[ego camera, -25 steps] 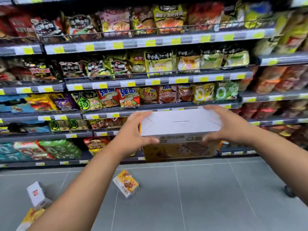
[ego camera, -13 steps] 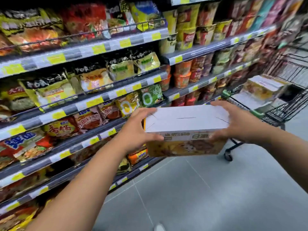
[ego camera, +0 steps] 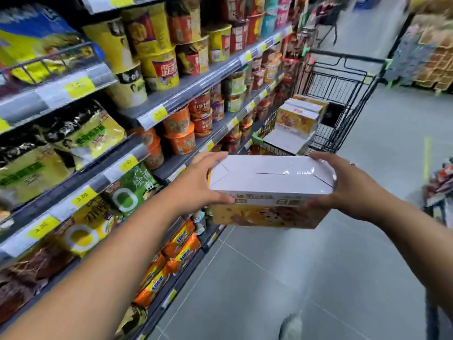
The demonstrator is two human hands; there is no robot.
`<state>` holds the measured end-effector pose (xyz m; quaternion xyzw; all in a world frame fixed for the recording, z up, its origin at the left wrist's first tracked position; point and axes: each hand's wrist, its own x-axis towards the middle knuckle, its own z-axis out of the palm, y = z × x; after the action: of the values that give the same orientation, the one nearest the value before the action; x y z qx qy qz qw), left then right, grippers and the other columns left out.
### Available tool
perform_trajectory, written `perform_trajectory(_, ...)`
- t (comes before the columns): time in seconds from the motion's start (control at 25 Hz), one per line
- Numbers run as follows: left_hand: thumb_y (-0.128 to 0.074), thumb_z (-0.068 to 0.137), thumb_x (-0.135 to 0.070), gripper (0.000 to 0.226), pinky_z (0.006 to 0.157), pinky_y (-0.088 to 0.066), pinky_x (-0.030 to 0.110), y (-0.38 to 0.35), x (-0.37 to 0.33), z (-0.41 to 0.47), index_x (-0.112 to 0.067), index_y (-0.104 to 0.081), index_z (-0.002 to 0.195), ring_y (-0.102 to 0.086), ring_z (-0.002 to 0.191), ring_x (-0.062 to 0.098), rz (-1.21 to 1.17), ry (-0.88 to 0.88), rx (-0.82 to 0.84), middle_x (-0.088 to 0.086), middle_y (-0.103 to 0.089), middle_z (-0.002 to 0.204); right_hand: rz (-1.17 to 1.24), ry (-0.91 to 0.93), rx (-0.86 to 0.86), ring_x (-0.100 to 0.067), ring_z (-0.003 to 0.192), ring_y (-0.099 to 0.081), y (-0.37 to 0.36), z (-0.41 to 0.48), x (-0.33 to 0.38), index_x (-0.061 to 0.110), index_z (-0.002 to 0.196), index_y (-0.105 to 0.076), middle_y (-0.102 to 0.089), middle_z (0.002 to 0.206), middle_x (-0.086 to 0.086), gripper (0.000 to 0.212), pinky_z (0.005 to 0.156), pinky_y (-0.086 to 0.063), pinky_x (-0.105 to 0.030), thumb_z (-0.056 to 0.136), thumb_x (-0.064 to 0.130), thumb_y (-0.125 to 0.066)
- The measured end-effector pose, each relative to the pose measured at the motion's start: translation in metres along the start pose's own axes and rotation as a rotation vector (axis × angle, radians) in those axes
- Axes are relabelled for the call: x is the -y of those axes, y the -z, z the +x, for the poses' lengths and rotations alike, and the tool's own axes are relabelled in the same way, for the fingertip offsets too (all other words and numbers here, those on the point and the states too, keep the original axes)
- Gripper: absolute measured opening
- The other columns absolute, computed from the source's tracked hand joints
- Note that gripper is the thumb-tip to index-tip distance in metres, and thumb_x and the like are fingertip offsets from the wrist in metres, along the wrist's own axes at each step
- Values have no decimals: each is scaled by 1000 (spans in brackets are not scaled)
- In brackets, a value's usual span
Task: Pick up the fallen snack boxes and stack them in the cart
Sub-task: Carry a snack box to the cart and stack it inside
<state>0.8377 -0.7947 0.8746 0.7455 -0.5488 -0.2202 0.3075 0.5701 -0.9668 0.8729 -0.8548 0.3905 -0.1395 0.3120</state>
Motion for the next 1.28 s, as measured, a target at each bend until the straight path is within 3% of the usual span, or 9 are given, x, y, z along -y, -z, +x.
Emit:
perform_trajectory(0.28,-89,65,-32,102,97,-20,11,-19,-8,157,-30,-30,148,-31,129,6,91,-22,84,-10,-29,139,19,-81,-30,-16,106,-40,39,115,-63,42,138,-38,-45,139,0,97,74,-38,-27,56,38,-91)
perform_trajectory(0.48,-89,64,-36,109,100,-19,12,-21,-3,253,-29,-25,152,-28,136,11,164,5,93,-5,-26,149,25,-60,-19,-19,112,-45,61,205,-95,40,138,-40,-45,137,3,99,84,-39,-28,54,37,-92)
perform_trajectory(0.6,-89,63,-37,113,100,-19,13,-24,8,311,-27,-21,153,-29,137,14,204,26,131,-3,-24,150,-21,-78,-12,-20,120,-44,65,257,-112,40,139,-36,-43,142,4,102,93,-45,-36,54,40,-92)
perform_trajectory(0.76,-88,65,-38,116,103,-19,15,-26,33,401,-25,-16,154,-29,138,16,271,17,201,-1,-21,152,-33,-137,-9,-22,122,-45,59,327,-135,36,142,-32,-42,144,2,104,96,-44,-39,57,37,-91)
perform_trajectory(0.96,-87,65,-42,117,114,-28,32,-31,56,520,-22,-15,154,-32,136,24,417,-89,312,2,-23,149,-93,-219,-29,-23,130,-41,53,406,-165,27,149,-25,-38,146,-3,116,103,-38,-36,55,43,-90)
perform_trajectory(1.08,-87,61,-44,118,112,-33,43,-39,70,592,-22,-16,153,-34,135,27,517,-165,329,3,-27,146,-118,-260,-71,-25,132,-38,52,452,-184,24,151,-20,-36,146,-7,120,105,-36,-37,55,45,-89)
perform_trajectory(1.28,-86,62,-48,112,108,-38,48,-70,82,683,-22,-20,149,-37,132,30,643,-200,404,4,-31,143,-101,-343,-46,-27,132,-37,50,512,-225,21,151,-19,-33,145,-10,117,104,-37,-37,59,39,-89)
